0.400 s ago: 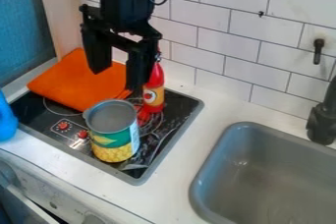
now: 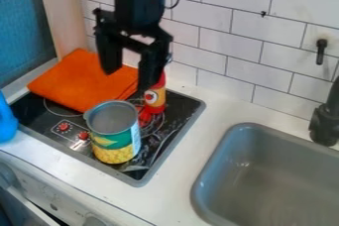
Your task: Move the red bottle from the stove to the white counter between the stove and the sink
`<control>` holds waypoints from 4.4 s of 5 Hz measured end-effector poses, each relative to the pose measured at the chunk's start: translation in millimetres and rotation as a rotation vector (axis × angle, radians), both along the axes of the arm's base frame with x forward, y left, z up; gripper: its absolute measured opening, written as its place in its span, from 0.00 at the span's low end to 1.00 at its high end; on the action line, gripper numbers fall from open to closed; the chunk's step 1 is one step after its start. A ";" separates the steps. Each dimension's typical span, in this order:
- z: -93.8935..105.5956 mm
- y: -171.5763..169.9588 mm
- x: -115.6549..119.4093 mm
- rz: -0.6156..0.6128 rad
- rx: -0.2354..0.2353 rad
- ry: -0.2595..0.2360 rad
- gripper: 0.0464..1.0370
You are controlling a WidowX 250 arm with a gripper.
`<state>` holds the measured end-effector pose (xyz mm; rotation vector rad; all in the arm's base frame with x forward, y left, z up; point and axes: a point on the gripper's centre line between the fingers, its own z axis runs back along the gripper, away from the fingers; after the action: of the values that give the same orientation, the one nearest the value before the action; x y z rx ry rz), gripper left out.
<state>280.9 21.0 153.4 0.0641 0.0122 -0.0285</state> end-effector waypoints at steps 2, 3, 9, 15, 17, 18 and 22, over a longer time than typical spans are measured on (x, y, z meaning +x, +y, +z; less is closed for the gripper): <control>-1.2 5.0 36.2 0.028 0.026 -0.002 0.96; -3.9 11.5 50.0 0.038 0.064 -0.002 0.96; -30.0 38.3 82.2 0.122 0.100 0.084 0.62; 10.6 -42.4 79.6 -0.123 -0.039 -0.023 0.29; -23.2 -78.9 68.1 -0.298 0.012 0.104 0.29; -33.9 -71.8 70.5 -0.285 0.065 0.130 0.29; -51.4 -69.8 72.1 -0.294 0.048 0.183 0.69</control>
<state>353.1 -48.7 102.1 0.1104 0.1863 -0.3276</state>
